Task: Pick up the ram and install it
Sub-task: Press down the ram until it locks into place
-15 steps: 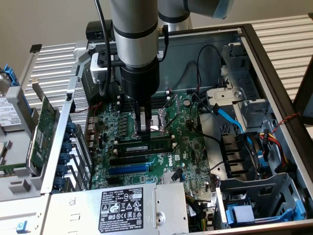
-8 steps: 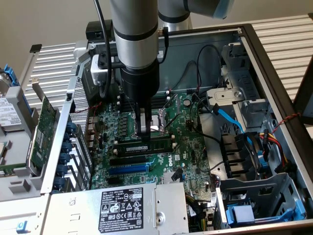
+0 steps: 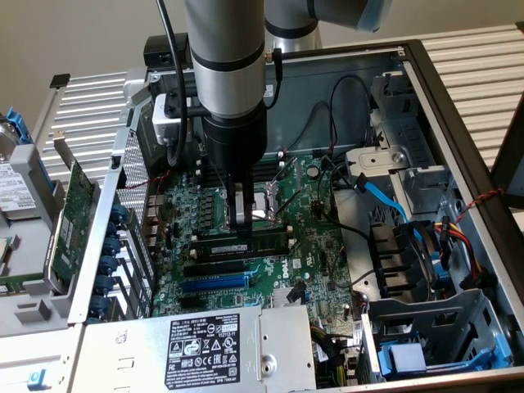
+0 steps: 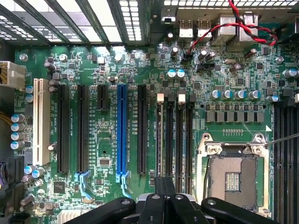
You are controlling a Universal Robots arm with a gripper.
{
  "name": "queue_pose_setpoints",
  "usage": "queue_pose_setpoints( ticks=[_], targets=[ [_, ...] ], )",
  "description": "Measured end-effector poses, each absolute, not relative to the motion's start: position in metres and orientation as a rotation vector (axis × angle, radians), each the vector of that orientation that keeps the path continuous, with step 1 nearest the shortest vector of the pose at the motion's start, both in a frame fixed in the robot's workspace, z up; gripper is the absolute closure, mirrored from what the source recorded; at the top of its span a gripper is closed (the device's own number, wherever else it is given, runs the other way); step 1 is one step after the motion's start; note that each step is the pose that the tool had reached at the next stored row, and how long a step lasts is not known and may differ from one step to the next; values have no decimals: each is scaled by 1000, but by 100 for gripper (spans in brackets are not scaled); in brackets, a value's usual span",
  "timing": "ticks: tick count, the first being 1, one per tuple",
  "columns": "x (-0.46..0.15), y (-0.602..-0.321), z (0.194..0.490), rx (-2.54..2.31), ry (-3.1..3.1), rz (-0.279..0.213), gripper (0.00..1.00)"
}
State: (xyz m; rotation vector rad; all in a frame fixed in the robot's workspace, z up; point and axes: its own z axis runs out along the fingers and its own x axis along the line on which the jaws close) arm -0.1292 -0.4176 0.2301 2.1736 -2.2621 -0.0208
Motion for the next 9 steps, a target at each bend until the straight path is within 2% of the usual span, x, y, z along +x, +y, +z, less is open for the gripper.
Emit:
queue_pose_setpoints(
  ticks=[9],
  targets=[
    [-129,-418,230,2174,-2262,-21,90]
  ],
)
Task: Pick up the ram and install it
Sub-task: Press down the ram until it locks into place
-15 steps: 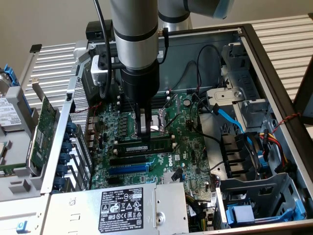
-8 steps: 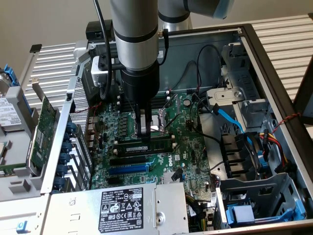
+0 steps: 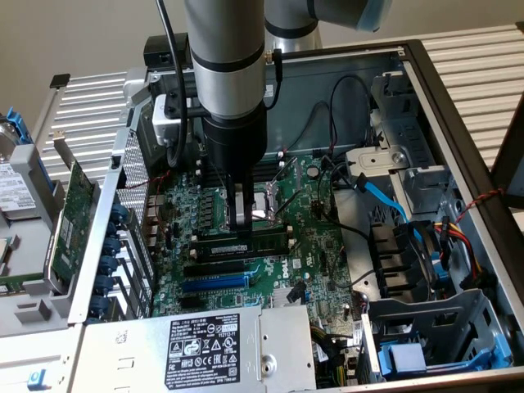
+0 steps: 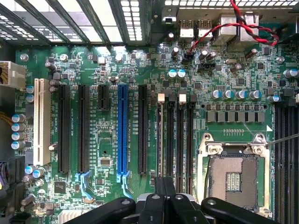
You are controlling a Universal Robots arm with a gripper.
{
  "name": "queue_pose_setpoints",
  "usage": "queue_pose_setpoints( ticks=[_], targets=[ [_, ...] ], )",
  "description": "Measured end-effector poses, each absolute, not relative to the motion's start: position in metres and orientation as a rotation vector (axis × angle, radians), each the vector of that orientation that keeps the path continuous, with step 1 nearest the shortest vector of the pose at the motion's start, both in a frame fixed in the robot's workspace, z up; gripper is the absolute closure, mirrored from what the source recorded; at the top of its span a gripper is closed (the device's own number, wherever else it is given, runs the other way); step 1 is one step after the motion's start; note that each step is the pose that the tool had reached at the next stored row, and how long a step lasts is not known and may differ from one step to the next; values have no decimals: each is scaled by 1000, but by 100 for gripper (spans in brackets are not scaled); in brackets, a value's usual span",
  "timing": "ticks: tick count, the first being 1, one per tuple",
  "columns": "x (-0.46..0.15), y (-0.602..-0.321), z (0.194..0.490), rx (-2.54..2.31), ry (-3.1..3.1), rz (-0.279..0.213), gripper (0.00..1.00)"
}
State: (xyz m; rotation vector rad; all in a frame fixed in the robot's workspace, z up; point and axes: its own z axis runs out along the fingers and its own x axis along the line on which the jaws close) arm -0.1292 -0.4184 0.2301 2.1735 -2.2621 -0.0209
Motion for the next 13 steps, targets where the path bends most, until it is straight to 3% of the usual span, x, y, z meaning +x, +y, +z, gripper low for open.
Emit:
queue_pose_setpoints(
  ticks=[13],
  targets=[
    [-129,-419,229,2174,-2262,-22,90]
  ],
)
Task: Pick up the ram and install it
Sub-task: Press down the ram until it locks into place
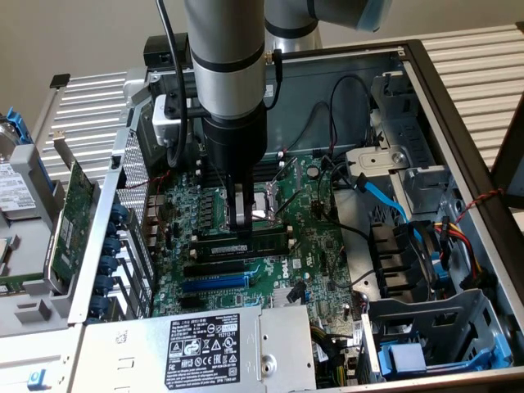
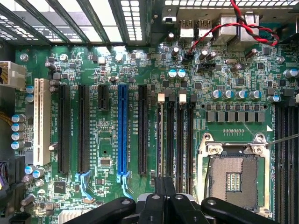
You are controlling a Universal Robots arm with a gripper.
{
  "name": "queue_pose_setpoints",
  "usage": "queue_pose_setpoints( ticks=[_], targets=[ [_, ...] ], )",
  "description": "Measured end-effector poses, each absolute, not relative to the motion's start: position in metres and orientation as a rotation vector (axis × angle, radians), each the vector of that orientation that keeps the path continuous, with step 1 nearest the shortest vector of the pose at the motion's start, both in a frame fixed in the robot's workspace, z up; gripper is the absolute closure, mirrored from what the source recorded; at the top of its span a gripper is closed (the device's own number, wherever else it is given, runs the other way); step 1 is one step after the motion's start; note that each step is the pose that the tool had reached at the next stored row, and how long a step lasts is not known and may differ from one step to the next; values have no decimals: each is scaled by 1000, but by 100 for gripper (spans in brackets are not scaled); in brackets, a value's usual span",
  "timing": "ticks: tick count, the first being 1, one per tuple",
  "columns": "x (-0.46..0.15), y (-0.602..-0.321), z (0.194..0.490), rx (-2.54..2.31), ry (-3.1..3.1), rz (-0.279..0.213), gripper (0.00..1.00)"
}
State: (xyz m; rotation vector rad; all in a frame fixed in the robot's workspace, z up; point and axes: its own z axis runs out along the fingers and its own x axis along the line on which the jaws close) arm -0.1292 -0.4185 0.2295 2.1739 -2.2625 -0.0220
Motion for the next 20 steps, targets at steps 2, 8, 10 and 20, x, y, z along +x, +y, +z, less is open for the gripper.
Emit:
queue_pose_setpoints(
  ticks=[2,8,10,20],
  targets=[
    [-129,-419,229,2174,-2263,-22,90],
    [-129,-419,229,2174,-2263,-23,90],
    [-129,-419,228,2175,-2263,-23,90],
    [-130,-419,228,2175,-2263,-24,90]
  ],
)
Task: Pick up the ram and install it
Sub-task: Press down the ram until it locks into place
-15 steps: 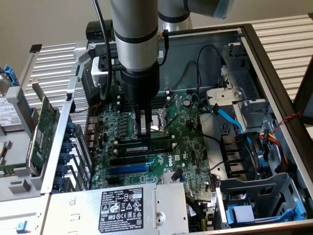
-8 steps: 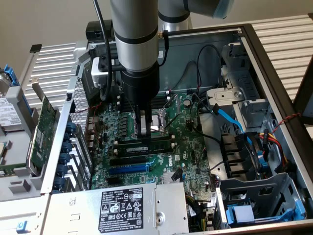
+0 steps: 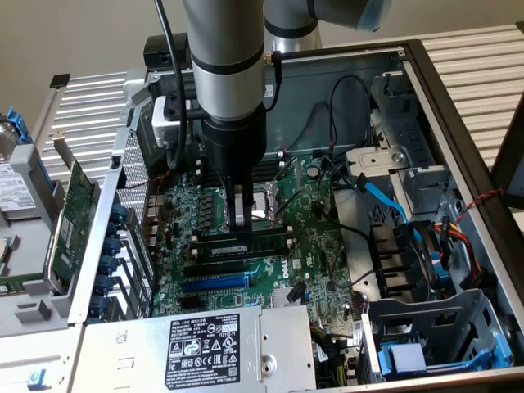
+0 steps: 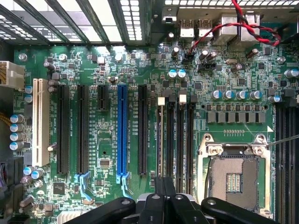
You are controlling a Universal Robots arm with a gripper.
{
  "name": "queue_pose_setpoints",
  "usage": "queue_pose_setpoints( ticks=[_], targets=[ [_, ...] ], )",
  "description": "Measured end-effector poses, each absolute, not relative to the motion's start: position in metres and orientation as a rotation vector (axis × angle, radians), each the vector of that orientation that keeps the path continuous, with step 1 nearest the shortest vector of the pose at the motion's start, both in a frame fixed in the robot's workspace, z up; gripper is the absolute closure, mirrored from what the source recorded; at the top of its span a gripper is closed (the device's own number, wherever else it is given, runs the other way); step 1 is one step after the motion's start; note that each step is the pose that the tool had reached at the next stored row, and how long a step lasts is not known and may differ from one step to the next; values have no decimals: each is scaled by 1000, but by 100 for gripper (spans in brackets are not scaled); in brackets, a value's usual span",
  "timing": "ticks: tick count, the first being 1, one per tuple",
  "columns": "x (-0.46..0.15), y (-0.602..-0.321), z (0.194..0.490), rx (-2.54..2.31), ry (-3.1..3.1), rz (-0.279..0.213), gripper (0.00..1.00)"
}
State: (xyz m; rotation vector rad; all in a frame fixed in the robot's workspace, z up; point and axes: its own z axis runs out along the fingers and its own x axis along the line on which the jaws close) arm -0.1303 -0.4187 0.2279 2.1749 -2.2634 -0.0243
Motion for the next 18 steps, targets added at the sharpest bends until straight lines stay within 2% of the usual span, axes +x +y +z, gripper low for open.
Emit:
queue_pose_setpoints(
  ticks=[18],
  targets=[
    [-131,-419,235,2175,-2264,-24,90]
  ],
)
